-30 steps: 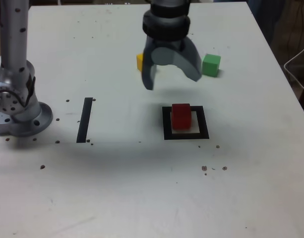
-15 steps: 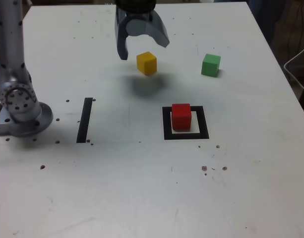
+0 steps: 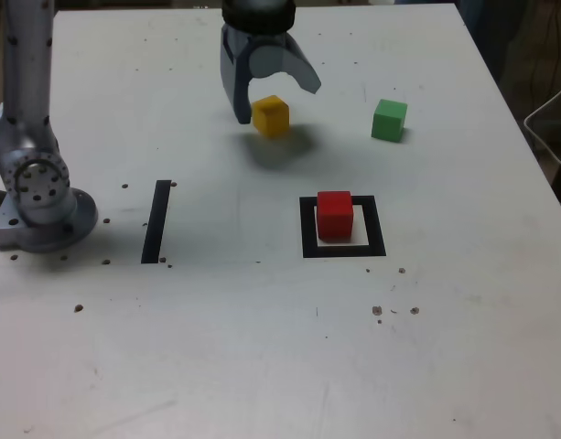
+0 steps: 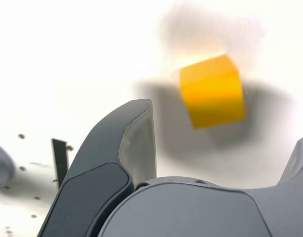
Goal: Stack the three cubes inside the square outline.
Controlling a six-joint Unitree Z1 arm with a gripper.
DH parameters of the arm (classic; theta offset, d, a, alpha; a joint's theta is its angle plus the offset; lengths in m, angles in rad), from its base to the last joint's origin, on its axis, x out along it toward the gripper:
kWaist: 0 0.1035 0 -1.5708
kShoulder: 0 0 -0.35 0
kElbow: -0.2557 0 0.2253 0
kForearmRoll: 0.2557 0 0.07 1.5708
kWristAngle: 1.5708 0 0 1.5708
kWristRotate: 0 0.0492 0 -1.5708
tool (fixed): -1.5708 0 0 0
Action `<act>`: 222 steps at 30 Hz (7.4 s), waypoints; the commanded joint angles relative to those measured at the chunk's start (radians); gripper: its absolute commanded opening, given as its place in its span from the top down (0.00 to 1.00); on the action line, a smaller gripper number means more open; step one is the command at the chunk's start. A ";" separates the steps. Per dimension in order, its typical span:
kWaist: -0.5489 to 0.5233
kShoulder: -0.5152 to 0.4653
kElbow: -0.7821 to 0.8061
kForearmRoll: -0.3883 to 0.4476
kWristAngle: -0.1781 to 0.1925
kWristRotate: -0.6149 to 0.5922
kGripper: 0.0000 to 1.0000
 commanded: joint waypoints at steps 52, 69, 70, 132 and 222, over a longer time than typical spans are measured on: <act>-0.080 0.033 -0.055 -0.001 0.081 -0.129 0.83; -0.426 -0.022 -0.201 0.249 0.079 -0.273 0.83; -0.445 -0.023 -0.201 0.248 0.073 -0.282 0.83; -0.625 0.050 -0.116 0.027 -0.039 -0.335 0.58; -0.208 0.434 -0.711 0.163 0.055 0.466 0.50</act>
